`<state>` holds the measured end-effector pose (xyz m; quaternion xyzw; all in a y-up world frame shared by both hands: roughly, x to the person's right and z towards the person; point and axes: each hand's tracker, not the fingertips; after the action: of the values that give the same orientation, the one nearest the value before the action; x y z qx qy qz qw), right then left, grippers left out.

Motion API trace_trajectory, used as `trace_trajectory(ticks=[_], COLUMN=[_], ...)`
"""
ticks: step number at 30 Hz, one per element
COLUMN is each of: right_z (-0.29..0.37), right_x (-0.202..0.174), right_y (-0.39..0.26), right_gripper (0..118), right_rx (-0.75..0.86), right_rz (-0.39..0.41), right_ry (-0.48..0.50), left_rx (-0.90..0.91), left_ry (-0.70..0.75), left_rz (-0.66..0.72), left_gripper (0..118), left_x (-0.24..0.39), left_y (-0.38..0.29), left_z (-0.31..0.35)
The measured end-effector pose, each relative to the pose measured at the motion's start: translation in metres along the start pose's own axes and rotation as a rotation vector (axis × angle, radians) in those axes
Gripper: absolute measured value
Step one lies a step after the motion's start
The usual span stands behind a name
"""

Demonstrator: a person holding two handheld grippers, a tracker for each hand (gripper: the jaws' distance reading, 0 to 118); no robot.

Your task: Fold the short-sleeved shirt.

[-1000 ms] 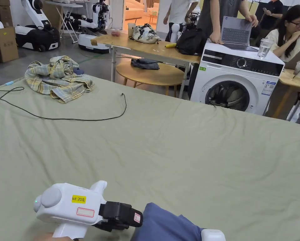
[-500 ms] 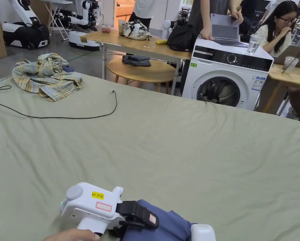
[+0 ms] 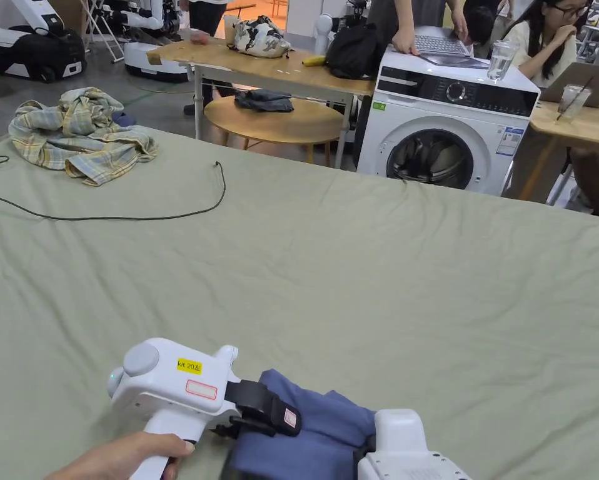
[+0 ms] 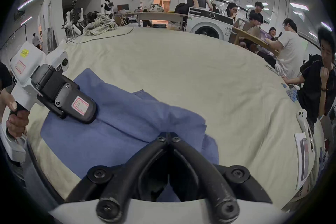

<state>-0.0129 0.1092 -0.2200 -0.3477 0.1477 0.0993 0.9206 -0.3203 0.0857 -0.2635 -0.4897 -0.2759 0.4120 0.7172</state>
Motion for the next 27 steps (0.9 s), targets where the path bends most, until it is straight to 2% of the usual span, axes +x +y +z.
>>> trace_trajectory(ticks=[5,14,17,27], right_z=[0.003,0.002,0.0,-0.01], right_x=[0.003,-0.014,-0.023,-0.048], right_y=[0.021,0.06,0.067,0.066], right_gripper=[0,0,0,0], right_rx=[0.059,0.142,0.147,0.126], right_rz=[-0.02,-0.009,-0.007,0.029], right_ry=[0.0,0.008,0.022,0.055], left_rx=[0.032,0.137,0.167,0.212], left_ry=[0.027,0.227,0.289,0.634], left_rz=[-0.034,-0.071,-0.027,0.126], left_gripper=[23,23,23,23], left_x=[0.017,0.022,0.005,-0.033], left_y=[0.01,0.034,0.046,0.068], left_z=[0.044,0.186,0.238,0.392])
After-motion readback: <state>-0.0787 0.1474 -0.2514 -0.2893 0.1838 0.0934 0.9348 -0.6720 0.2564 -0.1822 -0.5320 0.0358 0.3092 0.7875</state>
